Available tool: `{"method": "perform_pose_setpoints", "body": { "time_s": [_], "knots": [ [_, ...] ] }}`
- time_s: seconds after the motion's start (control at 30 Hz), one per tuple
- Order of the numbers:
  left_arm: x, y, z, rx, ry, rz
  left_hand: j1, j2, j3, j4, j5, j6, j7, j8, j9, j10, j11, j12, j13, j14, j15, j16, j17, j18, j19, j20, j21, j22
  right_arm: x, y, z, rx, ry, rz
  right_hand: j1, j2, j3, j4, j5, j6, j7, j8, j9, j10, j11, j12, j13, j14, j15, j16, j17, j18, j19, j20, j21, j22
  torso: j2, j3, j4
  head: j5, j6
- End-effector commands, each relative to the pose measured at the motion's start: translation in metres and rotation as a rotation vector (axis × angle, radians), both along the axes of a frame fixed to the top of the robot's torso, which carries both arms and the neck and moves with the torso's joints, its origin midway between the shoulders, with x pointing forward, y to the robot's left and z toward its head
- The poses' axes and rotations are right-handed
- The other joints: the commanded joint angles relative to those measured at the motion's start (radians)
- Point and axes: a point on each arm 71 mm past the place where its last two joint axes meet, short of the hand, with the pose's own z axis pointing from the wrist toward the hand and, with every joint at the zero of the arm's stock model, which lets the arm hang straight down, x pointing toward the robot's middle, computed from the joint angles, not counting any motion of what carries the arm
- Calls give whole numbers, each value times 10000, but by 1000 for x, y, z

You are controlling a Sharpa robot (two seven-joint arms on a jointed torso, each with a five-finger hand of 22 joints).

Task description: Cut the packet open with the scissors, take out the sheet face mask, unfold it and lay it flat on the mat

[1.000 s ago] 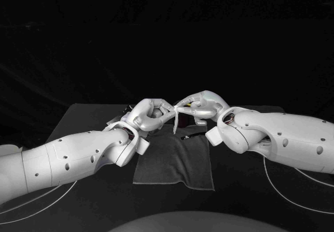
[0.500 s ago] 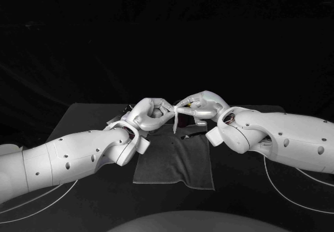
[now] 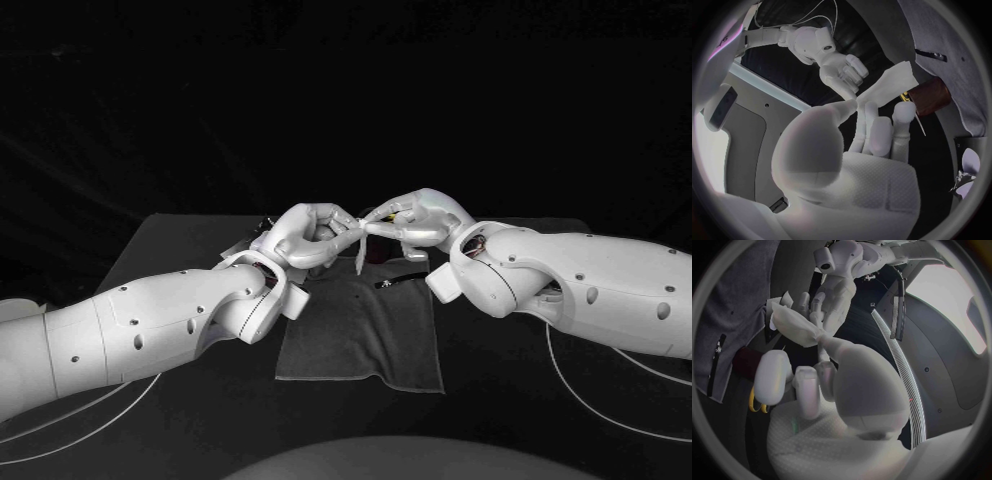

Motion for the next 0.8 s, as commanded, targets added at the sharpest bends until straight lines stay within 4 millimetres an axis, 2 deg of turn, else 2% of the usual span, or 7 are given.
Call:
{"method": "perform_pose_setpoints", "body": {
  "time_s": [0.03,0.23,0.5,0.8],
  "knots": [
    [-2,-4,0,-300,334,-570,-68,-60,-285,-12,-33,-91,22,-71,-50,-112,34,42,41,-110,10,-44,-17,-54,-86,46,-73,-56,0,1,1,-20,-78,55,-47,17,-12,-54,68,53,-10,55,722,271,-38,-18,1364,1016,-46,46,2376,49,-60,8,-31,717,-2,-2,1,9,-5],
    [-3,-4,-1,-262,450,-770,245,-117,-583,-286,-31,-63,28,-125,-92,-173,38,64,71,-179,20,-42,-51,-36,-109,77,-158,-122,0,0,1,-23,-100,28,-47,17,-12,-54,68,53,-10,55,722,271,-38,-18,1364,1016,-46,46,2376,49,-60,8,-31,717,-1,-2,0,-15,-6],
    [-2,-2,-3,-89,557,-721,267,-218,-818,-355,-31,-42,47,-165,-125,-173,57,81,87,-196,37,-34,-48,-37,-93,90,-183,-135,-1,1,1,-10,-104,59,-52,33,-2,-67,68,47,-12,69,729,275,-40,-7,1371,1018,-47,54,2386,48,-58,9,-25,722,3,1,-1,-11,-10],
    [0,-2,-4,60,635,-490,533,-50,-878,-505,-29,154,-4,-111,-129,-69,9,153,120,-78,0,32,114,-66,102,74,-75,7,-3,3,1,37,-46,212,-57,36,0,-70,67,45,-12,75,732,284,-40,14,1385,1017,-47,51,2382,45,-52,9,-9,730,-2,2,-5,24,-30]
  ]
}}
